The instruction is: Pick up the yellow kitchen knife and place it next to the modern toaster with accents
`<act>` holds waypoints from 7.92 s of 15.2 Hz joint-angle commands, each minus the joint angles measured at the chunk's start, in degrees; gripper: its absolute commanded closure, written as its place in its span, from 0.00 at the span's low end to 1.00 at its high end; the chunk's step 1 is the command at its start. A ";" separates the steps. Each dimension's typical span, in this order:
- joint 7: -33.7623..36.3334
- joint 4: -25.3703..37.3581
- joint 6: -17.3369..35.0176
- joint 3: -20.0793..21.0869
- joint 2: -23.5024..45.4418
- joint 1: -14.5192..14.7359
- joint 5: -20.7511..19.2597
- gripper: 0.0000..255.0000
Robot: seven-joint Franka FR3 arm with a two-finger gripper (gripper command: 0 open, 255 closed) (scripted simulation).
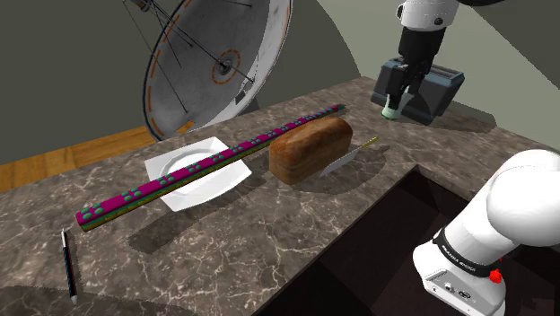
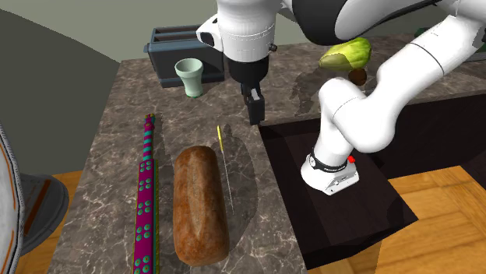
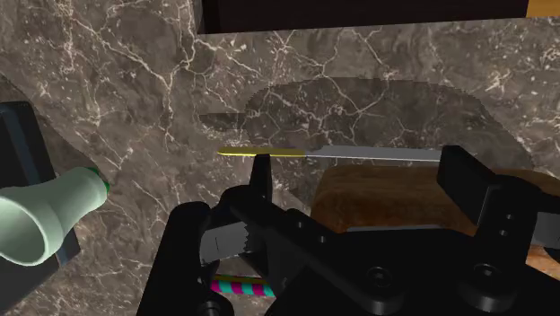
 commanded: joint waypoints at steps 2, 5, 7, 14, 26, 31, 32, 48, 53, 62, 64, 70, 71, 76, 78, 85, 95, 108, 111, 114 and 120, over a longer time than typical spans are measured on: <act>-5.29 -2.66 2.46 -2.01 -1.37 1.25 -0.98 0.00; -20.95 -9.60 9.88 -8.90 -4.30 5.07 -4.33 0.00; -31.49 -13.26 14.88 -13.94 -5.09 7.38 -6.64 0.00; -69.48 -19.28 32.09 -34.21 0.45 17.28 -13.07 0.00; -91.83 -21.24 48.16 -49.92 12.85 28.83 -12.92 0.00; -91.83 -21.24 48.16 -49.92 12.85 28.82 -12.92 0.00; -91.83 -21.24 48.16 -49.92 12.85 28.82 -12.92 0.00; -90.77 -19.47 42.87 -47.37 9.31 27.60 -13.00 1.00; -90.00 -17.37 37.90 -45.14 6.42 26.90 -12.63 1.00; -89.03 -12.82 29.66 -41.72 2.72 26.47 -11.38 1.00; -88.86 -11.69 27.94 -41.05 2.13 26.48 -11.04 1.00; -88.44 -8.03 22.99 -39.20 0.84 26.65 -10.01 1.00; -88.38 -7.38 22.19 -38.92 0.69 26.69 -9.83 1.00; -88.11 -4.01 18.31 -37.60 0.18 26.98 -8.95 1.00; -88.02 -2.59 16.79 -37.11 0.09 27.12 -8.60 1.00; -87.77 2.67 11.65 -35.61 0.23 27.69 -7.41 1.00; -87.57 10.99 4.58 -33.97 1.55 28.66 -5.80 1.00; -101.41 13.65 -3.43 -43.48 -6.06 22.25 -14.61 1.00; -105.30 15.63 -5.10 -46.36 -6.74 21.30 -16.82 1.00; -109.27 18.16 -6.63 -49.44 -7.01 20.78 -18.99 1.00; -117.48 24.83 -9.27 -56.32 -6.41 21.21 -23.05 1.00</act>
